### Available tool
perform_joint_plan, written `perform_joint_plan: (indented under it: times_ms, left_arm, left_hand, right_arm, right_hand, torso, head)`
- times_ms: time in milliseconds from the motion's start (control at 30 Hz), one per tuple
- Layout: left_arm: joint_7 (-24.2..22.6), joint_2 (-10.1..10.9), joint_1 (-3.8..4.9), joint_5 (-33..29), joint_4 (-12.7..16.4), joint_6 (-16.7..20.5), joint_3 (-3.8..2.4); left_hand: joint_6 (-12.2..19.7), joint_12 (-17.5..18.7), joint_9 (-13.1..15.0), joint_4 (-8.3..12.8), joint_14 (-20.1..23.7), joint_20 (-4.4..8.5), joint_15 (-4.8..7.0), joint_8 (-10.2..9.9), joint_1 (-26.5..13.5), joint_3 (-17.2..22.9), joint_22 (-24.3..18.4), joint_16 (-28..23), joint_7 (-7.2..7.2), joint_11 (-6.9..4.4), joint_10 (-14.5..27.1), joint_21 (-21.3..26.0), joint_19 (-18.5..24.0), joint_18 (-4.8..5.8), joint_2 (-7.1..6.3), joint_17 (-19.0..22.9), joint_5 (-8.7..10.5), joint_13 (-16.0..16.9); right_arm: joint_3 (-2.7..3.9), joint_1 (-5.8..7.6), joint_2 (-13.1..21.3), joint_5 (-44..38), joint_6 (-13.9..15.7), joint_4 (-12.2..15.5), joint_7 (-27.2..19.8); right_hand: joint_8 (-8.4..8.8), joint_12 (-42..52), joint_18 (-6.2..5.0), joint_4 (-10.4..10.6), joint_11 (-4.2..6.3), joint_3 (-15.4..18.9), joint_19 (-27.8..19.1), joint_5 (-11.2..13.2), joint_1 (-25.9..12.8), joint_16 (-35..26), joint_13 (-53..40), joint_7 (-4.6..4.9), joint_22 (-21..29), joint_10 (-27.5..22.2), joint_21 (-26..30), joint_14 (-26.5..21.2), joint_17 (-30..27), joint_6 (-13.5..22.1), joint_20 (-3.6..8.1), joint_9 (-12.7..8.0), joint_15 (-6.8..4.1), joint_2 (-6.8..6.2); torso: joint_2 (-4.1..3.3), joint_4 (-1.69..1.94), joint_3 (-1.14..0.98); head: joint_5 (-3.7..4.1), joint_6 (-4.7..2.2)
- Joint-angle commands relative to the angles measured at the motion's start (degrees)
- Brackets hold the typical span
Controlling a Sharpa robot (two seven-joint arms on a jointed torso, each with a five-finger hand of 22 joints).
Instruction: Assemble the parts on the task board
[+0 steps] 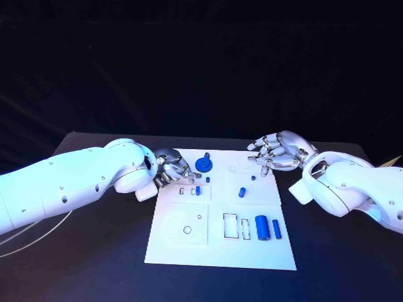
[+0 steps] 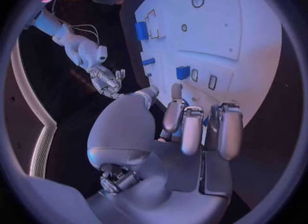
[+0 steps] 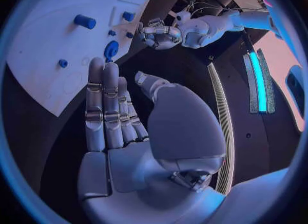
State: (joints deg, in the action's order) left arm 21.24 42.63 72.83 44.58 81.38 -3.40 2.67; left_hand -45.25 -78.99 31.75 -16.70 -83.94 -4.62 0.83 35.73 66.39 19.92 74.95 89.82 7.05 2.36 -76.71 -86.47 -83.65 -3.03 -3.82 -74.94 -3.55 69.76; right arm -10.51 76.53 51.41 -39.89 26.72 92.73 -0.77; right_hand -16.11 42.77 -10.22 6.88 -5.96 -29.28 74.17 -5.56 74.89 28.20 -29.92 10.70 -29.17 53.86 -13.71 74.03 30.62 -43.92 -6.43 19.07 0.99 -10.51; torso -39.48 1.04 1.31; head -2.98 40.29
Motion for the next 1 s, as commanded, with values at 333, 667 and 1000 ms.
perform_joint_plan:
  times_ms: [333,667,1000]
  left_arm:
    - [6.8,-2.8,0.52,6.2,-1.3,-2.8,0.23]
    - [8.3,-4.1,0.8,7.1,-1.9,-5.0,0.35]
    - [8.9,-4.7,0.91,7.9,-2.8,-6.1,0.4]
  left_hand:
    - [-1.6,0.1,1.7,-0.1,-6.1,0.12,0.45,1.4,-2.2,-1.0,5.2,0.2,-0.67,-0.17,0.1,-0.2,-1.5,1.05,-0.24,-15.1,0.11,0.2]
    - [-1.6,0.4,2.5,-0.1,-6.1,0.24,0.58,1.9,-2.9,-1.4,5.0,0.2,-0.83,-0.29,0.4,-0.1,-1.4,1.02,-0.39,-15.1,0.12,-0.2]
    - [-1.4,0.5,2.9,-0.1,-6.1,0.3,0.64,2.1,-3.3,-1.7,5.1,0.2,-0.88,-0.35,0.6,-0.2,-1.4,1.03,-0.44,-15.1,0.13,-0.3]
  right_arm:
    - [-0.18,0.04,0.2,0.1,-1.4,-1.3,-2.0]
    - [-0.34,0.0,-0.2,-0.6,-0.2,-2.1,-2.8]
    - [-0.53,-0.07,-0.7,-0.3,-0.3,-2.7,-3.2]
  right_hand:
    - [0.11,-13.7,-0.31,-0.7,1.35,-1.6,3.4,-0.1,-0.5,-8.0,12.5,-1.45,9.1,9.4,6.6,2.0,-2.2,-2.9,0.17,-1.1,-0.48,-1.03]
    - [-0.07,-13.4,0.12,-1.8,2.49,0.5,9.0,0.1,-0.7,-0.3,10.9,-1.6,8.9,15.7,3.7,6.3,4.9,-5.0,1.52,-1.5,-1.97,-1.43]
    - [-0.21,-10.6,0.33,-1.7,1.51,1.0,4.3,0.1,-0.7,7.5,6.4,-1.19,6.2,10.1,2.0,-2.8,12.2,-3.4,0.92,-1.9,-0.67,-1.29]
  torso:
    - [-0.05,0.04,0.04]
    - [-0.04,0.03,0.05]
    - [-0.03,0.04,0.06]
  head:
    - [-0.05,0.65]
    - [-0.03,1.07]
    - [-0.09,1.3]
